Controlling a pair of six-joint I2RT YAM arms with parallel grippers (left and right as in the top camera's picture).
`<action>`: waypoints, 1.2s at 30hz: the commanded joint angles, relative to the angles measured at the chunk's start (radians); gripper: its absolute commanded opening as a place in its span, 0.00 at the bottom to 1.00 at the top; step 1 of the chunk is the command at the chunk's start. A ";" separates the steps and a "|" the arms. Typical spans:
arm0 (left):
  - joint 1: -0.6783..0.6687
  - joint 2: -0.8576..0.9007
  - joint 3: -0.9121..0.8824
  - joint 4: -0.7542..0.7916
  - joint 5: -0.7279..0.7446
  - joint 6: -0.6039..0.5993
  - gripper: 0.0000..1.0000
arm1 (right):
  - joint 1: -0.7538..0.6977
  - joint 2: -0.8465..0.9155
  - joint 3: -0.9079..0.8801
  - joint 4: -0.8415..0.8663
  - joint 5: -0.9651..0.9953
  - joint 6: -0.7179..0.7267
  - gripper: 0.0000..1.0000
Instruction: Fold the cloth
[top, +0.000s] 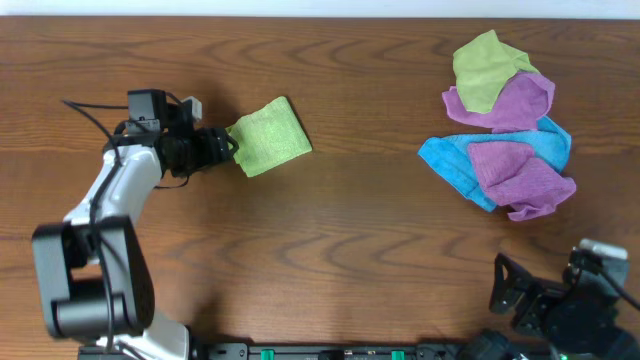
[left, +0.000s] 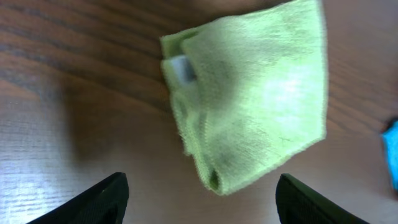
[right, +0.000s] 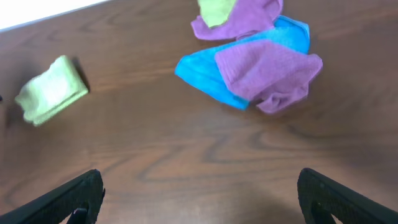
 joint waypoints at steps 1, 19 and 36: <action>-0.001 0.068 -0.002 0.036 0.045 -0.031 0.77 | 0.005 -0.058 -0.134 0.051 0.113 0.076 0.99; -0.072 0.134 -0.002 0.219 0.069 -0.141 0.80 | -0.520 0.512 -0.340 0.819 -0.099 -0.353 0.98; -0.071 0.134 -0.002 0.176 0.057 -0.143 0.81 | -0.914 0.462 -0.483 1.001 -0.410 -0.552 0.99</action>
